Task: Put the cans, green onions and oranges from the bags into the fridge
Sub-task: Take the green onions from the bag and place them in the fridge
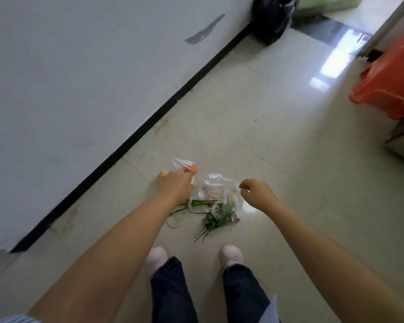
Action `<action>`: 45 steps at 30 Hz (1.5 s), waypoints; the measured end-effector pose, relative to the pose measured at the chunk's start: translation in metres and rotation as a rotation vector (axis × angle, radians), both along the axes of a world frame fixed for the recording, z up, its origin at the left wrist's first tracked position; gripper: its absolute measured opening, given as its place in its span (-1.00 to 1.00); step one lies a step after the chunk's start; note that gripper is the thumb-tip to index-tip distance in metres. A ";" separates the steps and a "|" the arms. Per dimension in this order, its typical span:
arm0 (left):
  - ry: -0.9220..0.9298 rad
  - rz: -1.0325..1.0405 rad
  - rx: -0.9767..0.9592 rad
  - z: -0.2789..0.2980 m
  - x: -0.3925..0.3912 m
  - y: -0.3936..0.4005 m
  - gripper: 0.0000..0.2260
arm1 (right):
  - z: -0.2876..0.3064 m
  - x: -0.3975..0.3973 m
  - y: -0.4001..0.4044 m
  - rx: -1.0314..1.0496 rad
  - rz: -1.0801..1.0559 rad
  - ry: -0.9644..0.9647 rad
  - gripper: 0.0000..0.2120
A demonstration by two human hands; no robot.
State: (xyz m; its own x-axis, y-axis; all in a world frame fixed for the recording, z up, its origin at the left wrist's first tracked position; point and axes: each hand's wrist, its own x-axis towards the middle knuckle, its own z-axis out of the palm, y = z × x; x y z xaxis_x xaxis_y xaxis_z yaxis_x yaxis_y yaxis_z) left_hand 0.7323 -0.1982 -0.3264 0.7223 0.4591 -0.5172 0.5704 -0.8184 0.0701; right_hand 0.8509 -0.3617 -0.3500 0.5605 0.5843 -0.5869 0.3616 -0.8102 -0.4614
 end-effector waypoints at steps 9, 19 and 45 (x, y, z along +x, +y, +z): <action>0.088 -0.382 -0.060 -0.146 0.016 0.096 -0.76 | -0.145 -0.065 0.037 -0.199 -0.324 0.060 -0.73; 0.102 -0.485 -0.033 -0.404 0.006 0.111 -0.78 | -0.414 -0.086 0.082 -0.257 -0.061 -0.117 -0.73; -0.162 -0.935 -0.001 -0.648 0.079 0.046 -0.63 | -0.618 -0.033 -0.035 -0.396 0.053 -0.400 -0.67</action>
